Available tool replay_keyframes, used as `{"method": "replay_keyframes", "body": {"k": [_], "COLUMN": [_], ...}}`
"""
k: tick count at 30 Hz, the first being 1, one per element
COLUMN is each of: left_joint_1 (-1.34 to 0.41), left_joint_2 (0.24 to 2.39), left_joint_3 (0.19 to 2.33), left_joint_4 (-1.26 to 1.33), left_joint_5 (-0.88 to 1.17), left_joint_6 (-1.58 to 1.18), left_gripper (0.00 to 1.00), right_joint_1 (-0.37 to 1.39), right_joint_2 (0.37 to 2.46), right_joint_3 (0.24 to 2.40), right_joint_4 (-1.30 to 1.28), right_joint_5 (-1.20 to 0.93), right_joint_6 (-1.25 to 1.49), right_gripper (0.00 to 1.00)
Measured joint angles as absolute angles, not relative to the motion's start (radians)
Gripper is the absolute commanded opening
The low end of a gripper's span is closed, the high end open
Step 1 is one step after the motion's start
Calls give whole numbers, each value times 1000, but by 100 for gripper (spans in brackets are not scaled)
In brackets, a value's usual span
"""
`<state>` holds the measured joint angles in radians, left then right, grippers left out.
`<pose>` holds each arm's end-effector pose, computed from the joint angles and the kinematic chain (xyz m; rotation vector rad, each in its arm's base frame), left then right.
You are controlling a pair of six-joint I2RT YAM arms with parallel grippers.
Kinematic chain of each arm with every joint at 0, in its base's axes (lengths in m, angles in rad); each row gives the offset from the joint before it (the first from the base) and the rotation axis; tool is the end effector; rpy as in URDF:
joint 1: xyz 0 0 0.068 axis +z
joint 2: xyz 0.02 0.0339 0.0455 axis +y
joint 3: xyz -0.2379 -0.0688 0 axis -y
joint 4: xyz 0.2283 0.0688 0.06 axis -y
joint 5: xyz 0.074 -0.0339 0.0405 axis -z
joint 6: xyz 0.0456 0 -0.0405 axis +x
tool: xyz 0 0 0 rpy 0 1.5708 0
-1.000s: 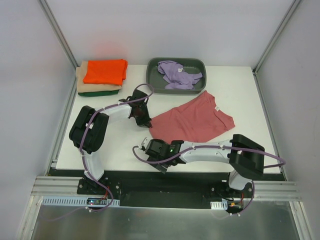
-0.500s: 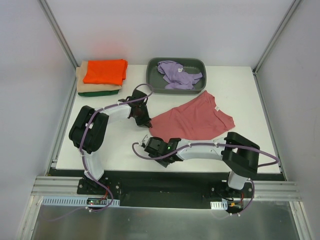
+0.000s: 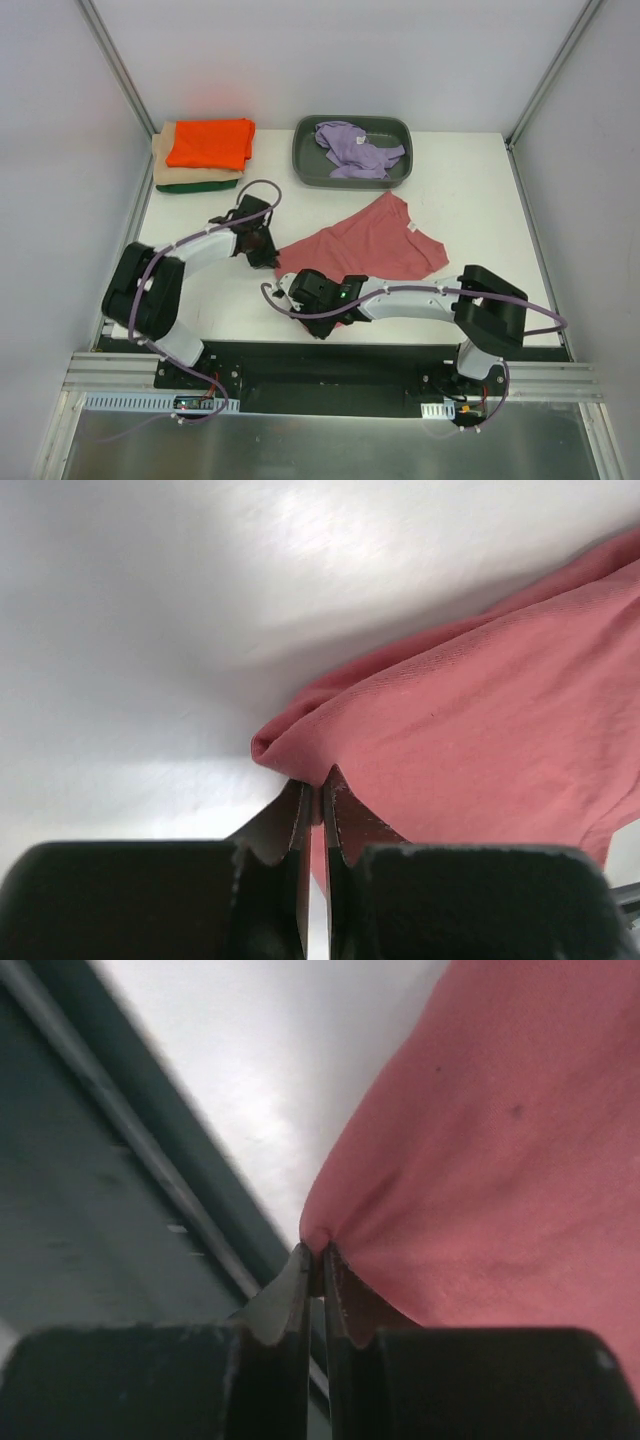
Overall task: Fold and stack the t-shirts
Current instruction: Grab one side of the 2/3 rectangular tshirt with both arms, then fold the long partially folded tshirt into a neat square
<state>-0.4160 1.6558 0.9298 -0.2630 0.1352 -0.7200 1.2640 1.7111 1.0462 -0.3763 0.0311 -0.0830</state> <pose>0.2868 -0.1334 0.1443 -0.3498 2.6401 -0.5808 0.1011 0.3145 0.1522 -1.6509 2.0869 0.3674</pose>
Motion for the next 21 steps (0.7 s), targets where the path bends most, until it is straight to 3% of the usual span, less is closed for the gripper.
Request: {"method": "replay_keyframes", "body": {"k": [8,12,21], "left_joint_1": [-312,-312,-300], "left_joint_2": [1269,1110,973], "left_joint_3": [757,755,808], "left_joint_4": [-402,-486,-585], "left_joint_5": [48,-12,-66], "left_joint_6": [-711,-701,-696], "left_gripper": [0,6,0], "right_joint_1": [1266,1266,1198], "right_joint_2": [1674,1674,1546], "right_joint_3": [1081,1122,1006], "right_joint_4": [-158,-80,75], "right_joint_5": [-362,-490,-583], "right_joint_6": [38,91,190], "right_gripper": [4,4,3]}}
